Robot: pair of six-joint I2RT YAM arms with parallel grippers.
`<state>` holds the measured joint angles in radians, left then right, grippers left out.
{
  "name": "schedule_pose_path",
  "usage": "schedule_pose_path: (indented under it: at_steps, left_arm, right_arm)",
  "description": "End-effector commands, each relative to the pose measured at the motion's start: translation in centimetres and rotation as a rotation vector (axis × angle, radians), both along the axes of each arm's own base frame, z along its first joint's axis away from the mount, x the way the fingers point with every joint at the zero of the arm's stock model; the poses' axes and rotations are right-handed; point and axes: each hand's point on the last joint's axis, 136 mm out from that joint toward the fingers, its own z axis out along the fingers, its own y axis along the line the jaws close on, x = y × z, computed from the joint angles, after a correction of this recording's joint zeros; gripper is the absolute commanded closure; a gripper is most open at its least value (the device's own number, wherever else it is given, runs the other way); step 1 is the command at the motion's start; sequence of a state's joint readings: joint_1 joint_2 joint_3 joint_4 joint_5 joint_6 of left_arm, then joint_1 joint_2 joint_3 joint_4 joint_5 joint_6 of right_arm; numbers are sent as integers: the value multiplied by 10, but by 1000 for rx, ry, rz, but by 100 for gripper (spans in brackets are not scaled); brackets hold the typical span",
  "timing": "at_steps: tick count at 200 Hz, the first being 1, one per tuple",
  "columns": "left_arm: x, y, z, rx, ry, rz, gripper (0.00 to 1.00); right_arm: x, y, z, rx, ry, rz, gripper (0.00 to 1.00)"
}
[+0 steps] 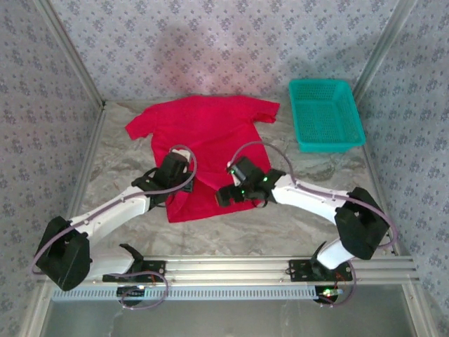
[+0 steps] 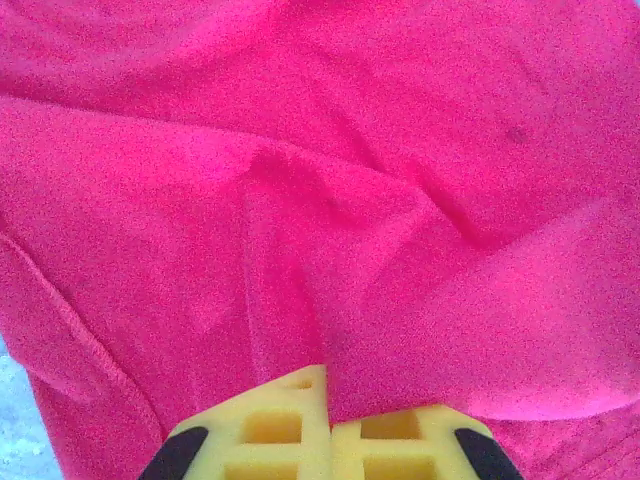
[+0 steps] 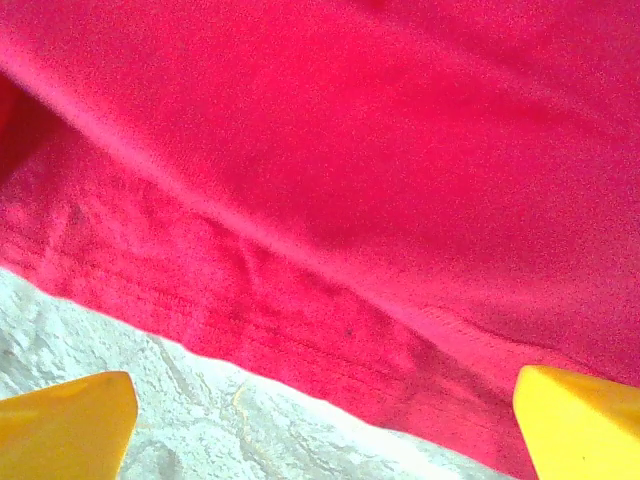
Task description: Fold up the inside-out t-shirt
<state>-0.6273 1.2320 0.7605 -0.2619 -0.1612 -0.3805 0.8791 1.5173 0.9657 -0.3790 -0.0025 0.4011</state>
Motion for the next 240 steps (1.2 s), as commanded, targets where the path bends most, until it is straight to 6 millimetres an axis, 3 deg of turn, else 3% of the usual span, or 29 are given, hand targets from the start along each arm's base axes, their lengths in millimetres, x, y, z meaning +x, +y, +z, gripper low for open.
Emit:
schedule_pose_path:
  at_steps: [1, 33, 59, 76, 101, 116, 148, 182, 220, 240]
  left_arm:
    - [-1, 0, 6, -50, 47, 20, 100]
    - [-3, 2, 12, -61, 65, 22, 100]
    - [-7, 6, 23, -70, 54, 23, 100]
    - [-8, 7, 34, -86, 32, 25, 100]
    - [-12, 0, 50, -156, 31, 16, 100]
    - [-14, -13, 56, -247, 50, 8, 100]
    - [-21, -42, 64, -352, 73, -33, 100]
    - [-23, -61, 76, -392, 98, -71, 100]
    - [-32, -81, 108, -455, 119, -152, 100]
    - [-25, -84, 115, -468, 93, -149, 100]
  right_arm:
    - [16, -6, -14, -124, -162, -5, 0]
    - [50, -22, -37, -307, -247, -132, 0]
    - [85, -59, -35, -512, -318, -305, 3]
    - [98, -84, -21, -580, -349, -390, 28]
    - [105, -125, 2, -582, -349, -486, 85]
    - [105, -148, 10, -547, -310, -506, 99]
    - [86, -167, 14, -467, -213, -464, 100]
    - [68, -214, 21, -539, -161, -585, 100]
    - [77, -245, 60, -406, -161, -710, 100]
    - [89, -250, 59, -319, -134, -726, 100]
